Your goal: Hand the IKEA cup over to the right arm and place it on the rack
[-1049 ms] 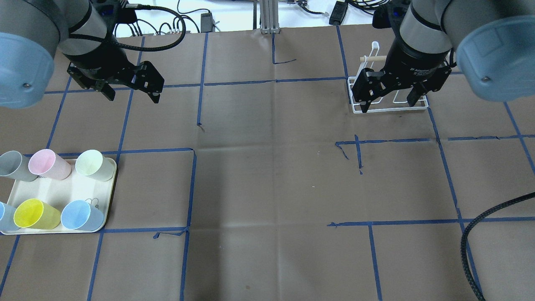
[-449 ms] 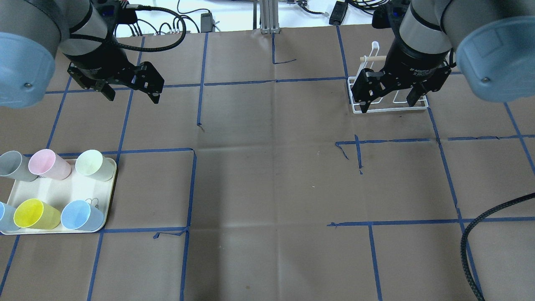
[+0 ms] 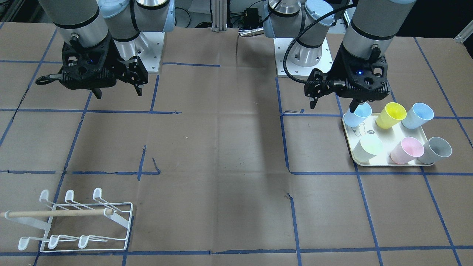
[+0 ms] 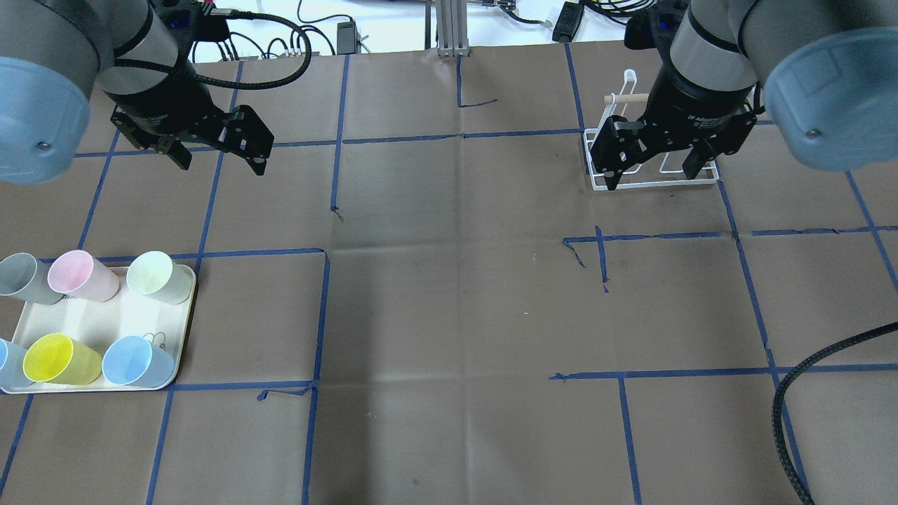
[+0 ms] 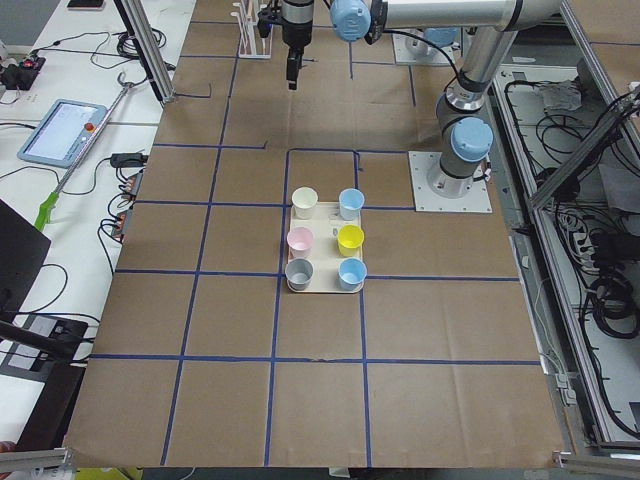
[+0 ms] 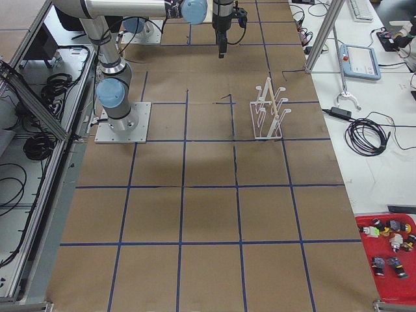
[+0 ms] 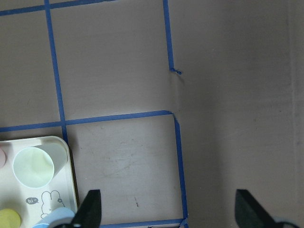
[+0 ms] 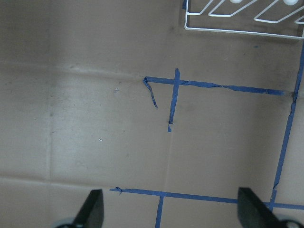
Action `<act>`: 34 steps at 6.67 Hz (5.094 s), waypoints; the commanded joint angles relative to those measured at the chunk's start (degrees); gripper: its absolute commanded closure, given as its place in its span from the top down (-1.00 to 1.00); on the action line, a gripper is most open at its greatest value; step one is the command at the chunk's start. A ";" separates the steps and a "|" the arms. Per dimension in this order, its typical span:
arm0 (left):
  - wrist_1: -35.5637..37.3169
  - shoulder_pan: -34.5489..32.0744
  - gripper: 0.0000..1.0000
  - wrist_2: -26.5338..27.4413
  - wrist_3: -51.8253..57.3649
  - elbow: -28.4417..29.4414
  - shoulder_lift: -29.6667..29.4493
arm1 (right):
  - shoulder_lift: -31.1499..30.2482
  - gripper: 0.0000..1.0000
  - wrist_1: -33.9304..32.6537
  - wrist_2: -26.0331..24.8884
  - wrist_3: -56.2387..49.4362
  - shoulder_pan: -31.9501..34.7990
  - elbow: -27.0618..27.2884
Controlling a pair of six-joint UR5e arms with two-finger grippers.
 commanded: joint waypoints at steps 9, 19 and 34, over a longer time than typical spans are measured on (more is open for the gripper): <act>4.38 23.24 0.97 -0.43 20.00 -15.68 7.60 | -0.03 0.99 -0.05 -0.01 -0.03 0.03 -0.07; 34.01 23.59 0.93 -0.08 19.91 -27.92 -9.09 | -0.03 0.99 -0.05 0.17 -0.03 0.03 0.01; -8.36 22.72 -1.00 -13.64 21.40 6.10 -0.56 | 1.81 0.99 -38.78 39.89 6.77 -0.85 16.27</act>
